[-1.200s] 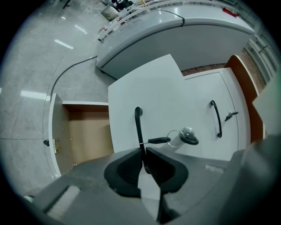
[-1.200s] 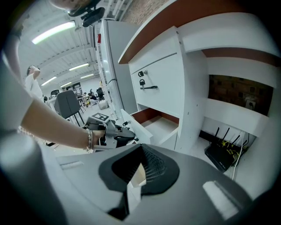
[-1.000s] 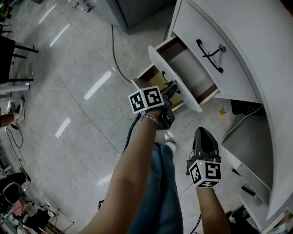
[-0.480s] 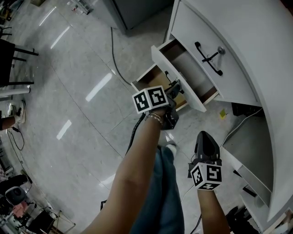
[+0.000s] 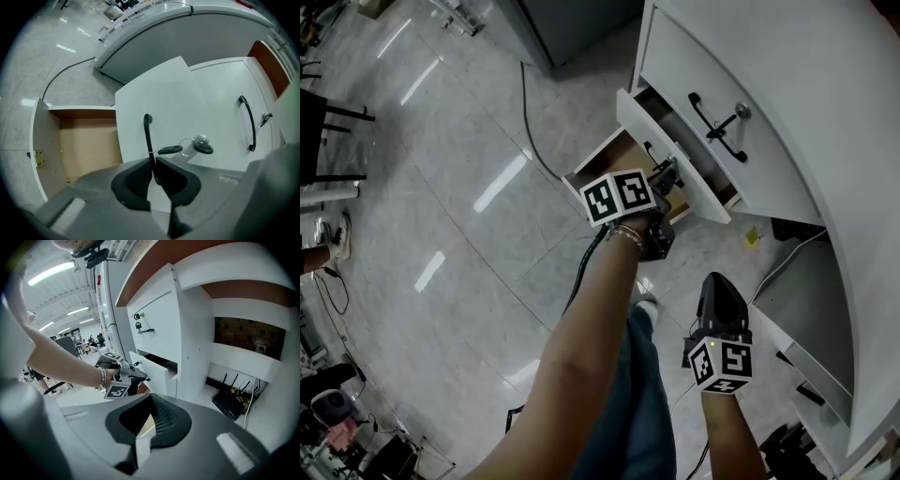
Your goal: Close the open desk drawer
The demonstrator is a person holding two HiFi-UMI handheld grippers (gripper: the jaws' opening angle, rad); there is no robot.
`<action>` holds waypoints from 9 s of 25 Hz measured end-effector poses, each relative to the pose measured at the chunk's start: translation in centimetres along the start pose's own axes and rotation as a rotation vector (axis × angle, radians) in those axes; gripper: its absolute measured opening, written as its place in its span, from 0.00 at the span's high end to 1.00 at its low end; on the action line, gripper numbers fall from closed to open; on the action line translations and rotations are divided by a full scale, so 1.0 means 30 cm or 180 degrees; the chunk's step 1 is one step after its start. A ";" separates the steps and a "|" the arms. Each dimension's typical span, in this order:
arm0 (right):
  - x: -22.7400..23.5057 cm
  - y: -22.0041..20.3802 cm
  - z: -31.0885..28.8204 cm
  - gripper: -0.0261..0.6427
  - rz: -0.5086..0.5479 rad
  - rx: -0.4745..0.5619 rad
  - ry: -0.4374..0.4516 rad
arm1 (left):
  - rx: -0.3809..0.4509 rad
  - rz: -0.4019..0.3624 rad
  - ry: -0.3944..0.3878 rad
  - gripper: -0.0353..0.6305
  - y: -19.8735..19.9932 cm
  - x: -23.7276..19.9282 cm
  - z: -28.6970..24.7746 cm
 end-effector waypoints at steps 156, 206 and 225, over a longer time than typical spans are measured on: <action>0.176 -0.721 -0.403 0.96 0.1202 0.0621 -0.0003 | 0.0382 0.0537 -0.0622 0.94 -0.203 -1.095 -0.208; 0.212 -0.584 -0.383 0.96 0.0690 0.0599 -0.0217 | 0.0233 0.0127 -0.0524 0.91 -0.178 -0.828 -0.059; 0.266 -0.572 -0.371 0.96 0.0616 0.0689 -0.0229 | 0.0245 0.0106 -0.0425 0.91 -0.142 -0.713 -0.160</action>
Point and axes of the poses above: the fingertips, and each gripper's own axes: z backward along the fingers, x to its right, y out of its top, the point moved 8 cm from there along z, backward along the fingers, and after that the axes turned 14 degrees about y, right-handed, at the moved point
